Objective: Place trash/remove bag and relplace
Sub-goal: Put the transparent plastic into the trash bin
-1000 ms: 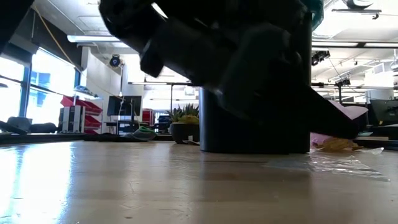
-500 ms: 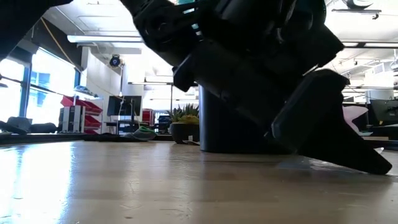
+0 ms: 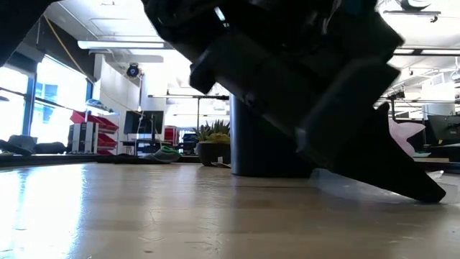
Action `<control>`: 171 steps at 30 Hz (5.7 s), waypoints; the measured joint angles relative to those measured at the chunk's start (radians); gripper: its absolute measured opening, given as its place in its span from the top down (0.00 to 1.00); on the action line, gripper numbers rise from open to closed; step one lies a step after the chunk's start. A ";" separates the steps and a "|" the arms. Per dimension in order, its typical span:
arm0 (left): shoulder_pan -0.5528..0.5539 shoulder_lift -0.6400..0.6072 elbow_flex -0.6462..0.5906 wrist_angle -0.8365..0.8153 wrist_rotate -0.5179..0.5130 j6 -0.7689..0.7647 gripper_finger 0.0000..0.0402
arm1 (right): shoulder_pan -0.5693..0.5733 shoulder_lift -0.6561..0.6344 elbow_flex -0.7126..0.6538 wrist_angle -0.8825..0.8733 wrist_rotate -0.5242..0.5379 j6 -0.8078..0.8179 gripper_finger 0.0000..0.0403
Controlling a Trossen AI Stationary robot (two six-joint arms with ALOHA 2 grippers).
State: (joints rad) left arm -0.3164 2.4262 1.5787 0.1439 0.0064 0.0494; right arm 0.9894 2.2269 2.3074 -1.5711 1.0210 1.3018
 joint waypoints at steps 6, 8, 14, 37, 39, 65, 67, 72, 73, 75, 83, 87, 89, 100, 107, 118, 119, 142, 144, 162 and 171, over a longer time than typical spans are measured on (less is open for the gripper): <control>-0.051 -0.111 -0.012 -0.118 -0.023 0.036 1.00 | 0.001 0.000 0.000 0.000 -0.022 -0.004 0.49; -0.074 -0.164 -0.013 -0.171 -0.082 0.074 1.00 | 0.003 0.000 0.000 0.000 -0.029 -0.002 0.49; -0.136 -0.345 -0.006 -0.300 -0.264 0.161 1.00 | 0.022 0.000 0.000 0.000 -0.030 0.008 0.49; -0.113 -0.773 -0.003 -0.027 -0.681 0.725 1.00 | 0.028 0.119 0.001 0.001 -0.053 0.138 0.49; -0.085 -0.784 -0.002 -0.020 -0.681 0.738 1.00 | 0.028 0.122 0.001 0.001 -0.052 0.140 0.49; 0.216 -0.786 -0.002 -0.424 -0.452 0.327 0.76 | 0.023 0.124 0.001 0.000 -0.024 0.166 0.49; 0.208 -0.786 -0.002 -0.421 -0.453 0.327 0.71 | 0.018 0.124 0.000 0.000 -0.035 0.167 0.49; 0.179 -0.788 -0.002 -0.417 -0.457 0.329 0.62 | -0.001 0.128 0.000 0.000 -0.082 0.171 0.49; 0.172 -0.789 -0.002 -0.422 -0.457 0.329 0.61 | -0.007 0.132 0.000 0.000 -0.097 0.181 0.49; 0.151 -0.795 -0.002 -0.437 -0.459 0.328 0.61 | -0.024 0.148 0.000 0.000 -0.144 0.192 0.49; 0.035 -0.839 -0.002 -0.580 -0.522 0.283 0.61 | -0.103 0.179 -0.212 0.001 -0.353 0.250 0.49; -0.015 -0.854 -0.002 -0.663 -0.573 0.253 0.61 | -0.109 0.113 -0.413 0.005 -0.356 0.341 0.50; -0.038 -0.857 -0.002 -0.705 -0.598 0.227 0.61 | -0.108 0.050 -0.528 0.032 -0.330 0.403 0.51; -0.108 -0.864 -0.003 -0.765 -0.620 0.135 0.61 | -0.120 -0.547 -1.290 0.347 -0.291 0.624 0.56; -0.177 -0.919 -0.003 -0.653 -0.613 0.143 0.61 | -0.137 -0.806 -1.627 0.480 -0.259 0.804 0.56; -0.285 -0.965 -0.003 -0.597 -0.528 0.140 0.61 | -0.329 -0.840 -1.796 0.704 -0.153 0.713 0.56; -0.295 -0.965 -0.003 -0.604 -0.537 0.137 0.61 | -0.347 -0.840 -1.796 0.708 -0.142 0.694 0.56; -0.349 -0.965 -0.003 -0.703 -0.596 0.050 0.61 | -0.553 -0.841 -1.757 1.604 -0.272 -0.274 0.56; -0.353 -0.965 -0.003 -0.723 -0.596 0.037 0.61 | -0.544 -0.841 -1.756 1.583 -0.317 -0.294 0.56; -0.375 -0.958 -0.020 -0.722 -0.591 -0.012 0.61 | -0.504 -0.577 -1.756 1.602 -0.416 -0.458 0.56; -0.381 -0.957 -0.088 -0.722 -0.592 -0.062 0.61 | -0.532 -0.565 -1.713 1.619 -0.423 -0.537 0.56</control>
State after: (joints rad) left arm -0.6971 1.4689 1.4905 -0.5781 -0.5853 -0.0126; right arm 0.4571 1.6615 0.5947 0.0482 0.5984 0.7652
